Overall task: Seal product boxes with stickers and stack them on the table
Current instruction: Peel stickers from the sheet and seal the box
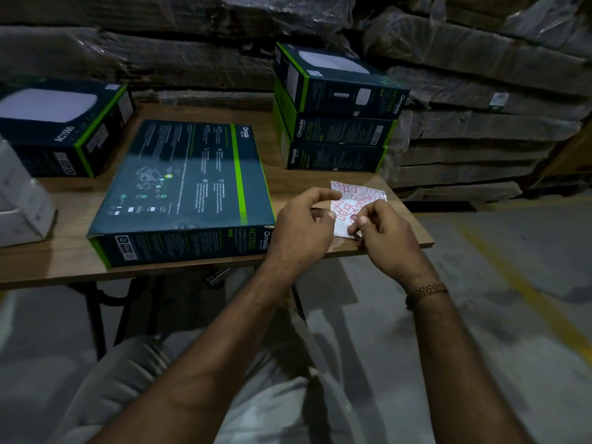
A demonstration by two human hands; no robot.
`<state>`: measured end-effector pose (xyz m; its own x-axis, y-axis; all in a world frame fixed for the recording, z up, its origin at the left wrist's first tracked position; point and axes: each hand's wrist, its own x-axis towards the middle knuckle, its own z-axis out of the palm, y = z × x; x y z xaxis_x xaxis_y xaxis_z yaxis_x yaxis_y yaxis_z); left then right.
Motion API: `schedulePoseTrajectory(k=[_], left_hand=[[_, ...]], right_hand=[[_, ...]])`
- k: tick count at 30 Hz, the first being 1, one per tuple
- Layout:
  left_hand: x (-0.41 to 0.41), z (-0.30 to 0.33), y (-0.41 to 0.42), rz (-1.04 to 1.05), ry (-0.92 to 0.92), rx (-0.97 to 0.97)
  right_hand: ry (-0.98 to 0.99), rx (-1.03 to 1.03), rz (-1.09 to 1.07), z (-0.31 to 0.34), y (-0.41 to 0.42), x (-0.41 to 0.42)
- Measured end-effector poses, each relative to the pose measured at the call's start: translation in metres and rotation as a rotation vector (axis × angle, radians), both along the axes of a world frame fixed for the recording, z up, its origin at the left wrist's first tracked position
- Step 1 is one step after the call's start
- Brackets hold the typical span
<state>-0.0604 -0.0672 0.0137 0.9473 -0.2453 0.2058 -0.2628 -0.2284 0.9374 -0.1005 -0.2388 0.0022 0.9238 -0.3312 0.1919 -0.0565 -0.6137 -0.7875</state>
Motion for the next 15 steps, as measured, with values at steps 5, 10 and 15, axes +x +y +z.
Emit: schedulePoseTrajectory(k=[5, 10, 15], left_hand=[[-0.014, 0.012, 0.029, 0.06, -0.145, 0.025], [-0.02, 0.019, 0.053, 0.07, -0.216, 0.14], [-0.033, 0.018, 0.074, 0.153, -0.267, 0.193]], right_hand=[[-0.061, -0.062, 0.152, 0.014, 0.023, -0.007], [-0.107, -0.107, 0.275, 0.028, 0.048, -0.01], [-0.142, -0.122, 0.378, 0.04, 0.067, -0.019]])
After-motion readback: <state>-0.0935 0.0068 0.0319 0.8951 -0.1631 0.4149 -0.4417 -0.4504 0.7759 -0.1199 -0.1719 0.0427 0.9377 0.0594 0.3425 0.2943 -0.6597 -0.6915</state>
